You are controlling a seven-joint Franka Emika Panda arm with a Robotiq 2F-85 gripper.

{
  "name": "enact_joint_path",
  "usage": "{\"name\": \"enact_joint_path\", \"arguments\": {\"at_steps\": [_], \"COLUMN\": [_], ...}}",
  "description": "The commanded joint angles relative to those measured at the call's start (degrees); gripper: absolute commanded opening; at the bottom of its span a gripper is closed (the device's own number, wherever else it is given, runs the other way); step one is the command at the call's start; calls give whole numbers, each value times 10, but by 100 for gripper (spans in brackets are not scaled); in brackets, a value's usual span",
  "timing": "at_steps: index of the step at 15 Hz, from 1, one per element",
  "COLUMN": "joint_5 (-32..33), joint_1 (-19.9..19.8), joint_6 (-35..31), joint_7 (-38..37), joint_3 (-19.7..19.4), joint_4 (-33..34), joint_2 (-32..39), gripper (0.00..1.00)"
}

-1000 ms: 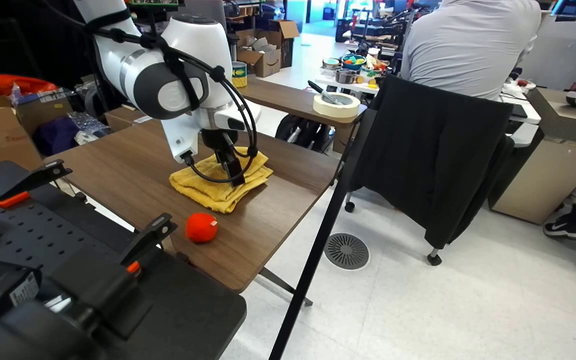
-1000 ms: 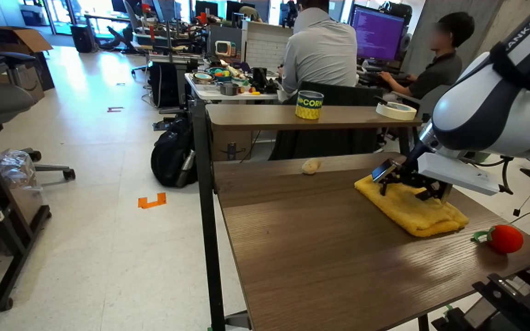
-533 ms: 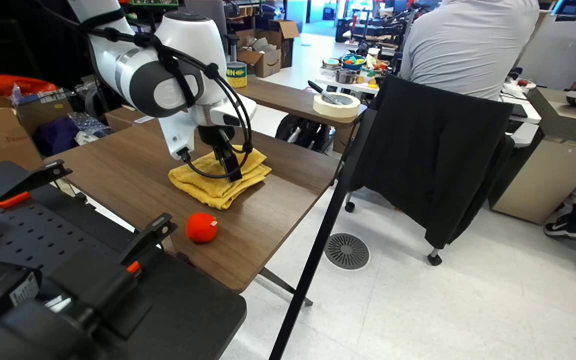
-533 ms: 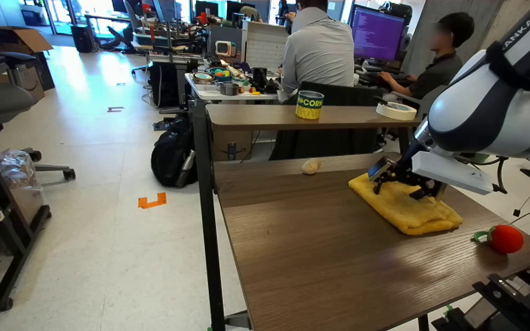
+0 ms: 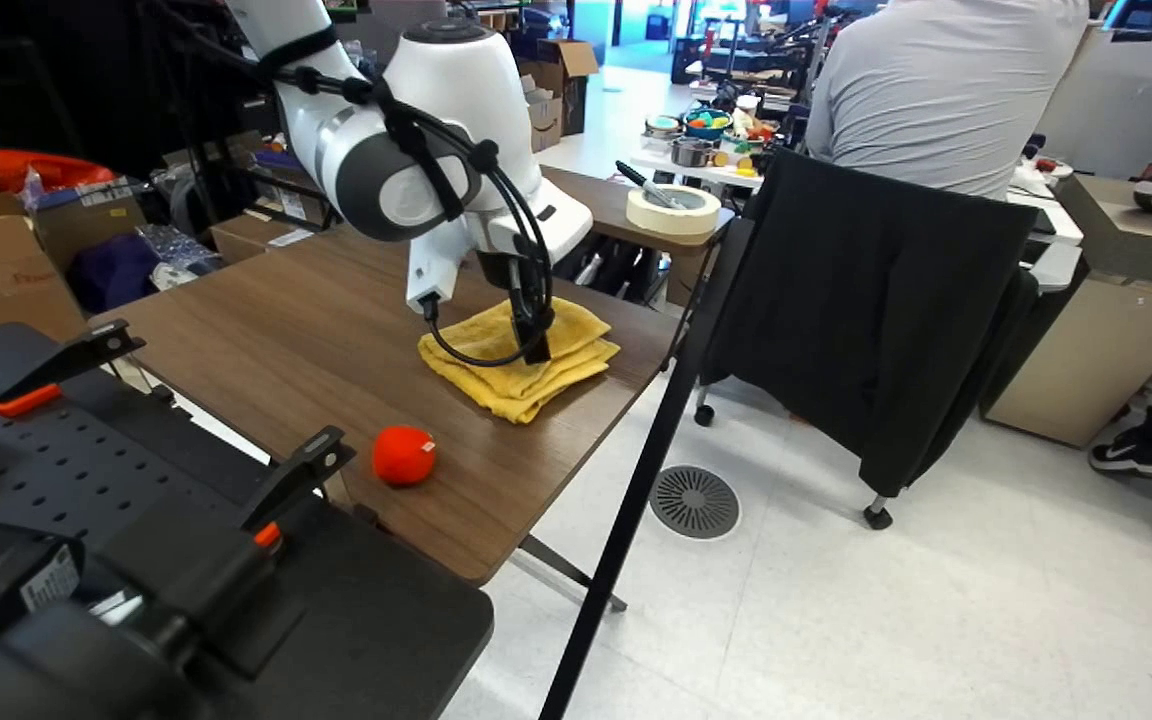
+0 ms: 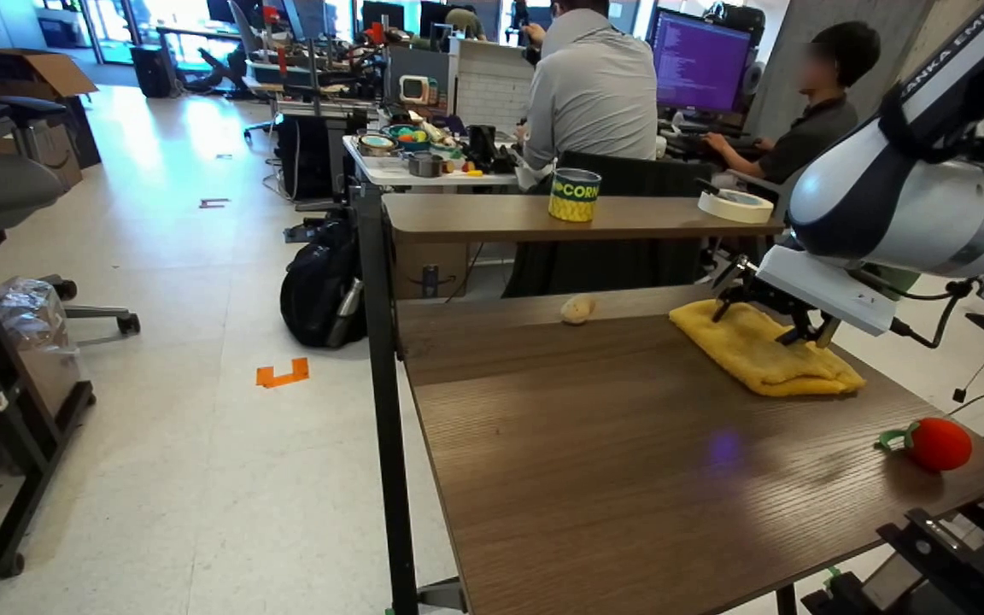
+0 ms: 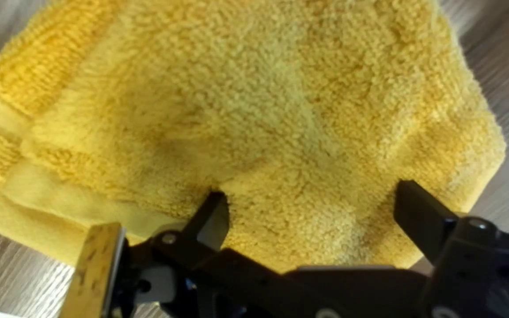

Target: Move the red object forward, then use the towel to clean the table

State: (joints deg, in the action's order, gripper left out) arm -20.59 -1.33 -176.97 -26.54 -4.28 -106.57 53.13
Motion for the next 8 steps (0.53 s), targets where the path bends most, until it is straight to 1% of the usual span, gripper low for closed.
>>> {"name": "enact_joint_path", "arguments": {"at_steps": [1,3,4,7,8], "joint_5": [-46,-62,-62,-38,-34], "joint_1": [-25,-36,-35,1,18], "joint_6": [32,42,47,46,42], "joint_7": [-48,-68,-71,-67,-72], "joint_3": [-8,-4,-2,-32,-52], "joint_4": [98,134,144,118,103], "joint_2": [57,76,83,89,86], "gripper": [100,100,100,100,100]}}
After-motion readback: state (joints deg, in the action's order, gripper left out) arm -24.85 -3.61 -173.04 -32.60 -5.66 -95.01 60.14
